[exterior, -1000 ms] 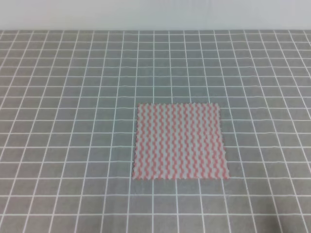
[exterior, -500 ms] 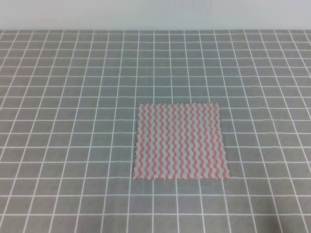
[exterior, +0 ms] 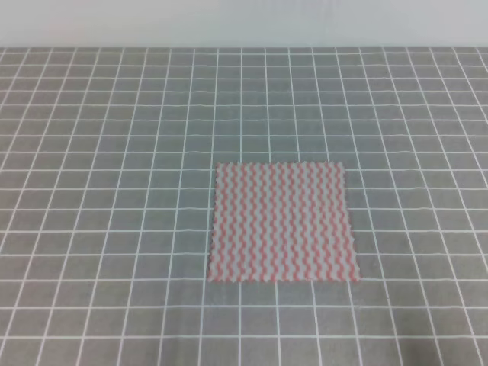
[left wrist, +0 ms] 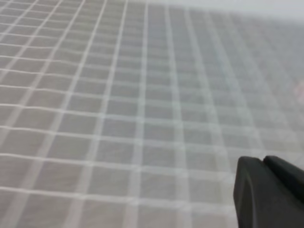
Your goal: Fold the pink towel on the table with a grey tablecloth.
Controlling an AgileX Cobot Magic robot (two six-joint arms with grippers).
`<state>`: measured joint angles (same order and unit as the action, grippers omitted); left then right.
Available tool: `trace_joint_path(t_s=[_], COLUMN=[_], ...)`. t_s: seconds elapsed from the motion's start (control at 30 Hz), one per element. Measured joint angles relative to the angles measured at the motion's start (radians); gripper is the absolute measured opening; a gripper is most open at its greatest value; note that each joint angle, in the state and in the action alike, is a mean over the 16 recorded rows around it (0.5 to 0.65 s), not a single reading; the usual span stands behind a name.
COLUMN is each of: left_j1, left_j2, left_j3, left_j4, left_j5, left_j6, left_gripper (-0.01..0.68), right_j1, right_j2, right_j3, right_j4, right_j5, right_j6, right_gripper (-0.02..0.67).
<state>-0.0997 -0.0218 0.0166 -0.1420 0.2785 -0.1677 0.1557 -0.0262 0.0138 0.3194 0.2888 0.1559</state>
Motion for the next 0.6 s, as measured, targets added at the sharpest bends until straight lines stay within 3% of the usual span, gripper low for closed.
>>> trace_joint_path(t_s=[0.37, 0.6], left_j1=[0.000, 0.000], left_j2=[0.002, 0.005], left_j3=[-0.001, -0.001], left_j4=[-0.411, -0.453], left_j5=[-0.233, -0.320], left_j6=[-0.117, -0.122], left_gripper=[0.000, 0.000], right_j1=[0.000, 0.000], right_j2=[0.008, 0.010], right_j3=[0.002, 0.003], right_j4=[0.509, 0.589], right_j5=[-0.066, -0.154], right_j6=[0.002, 0.001], right_gripper=[-0.018, -0.017])
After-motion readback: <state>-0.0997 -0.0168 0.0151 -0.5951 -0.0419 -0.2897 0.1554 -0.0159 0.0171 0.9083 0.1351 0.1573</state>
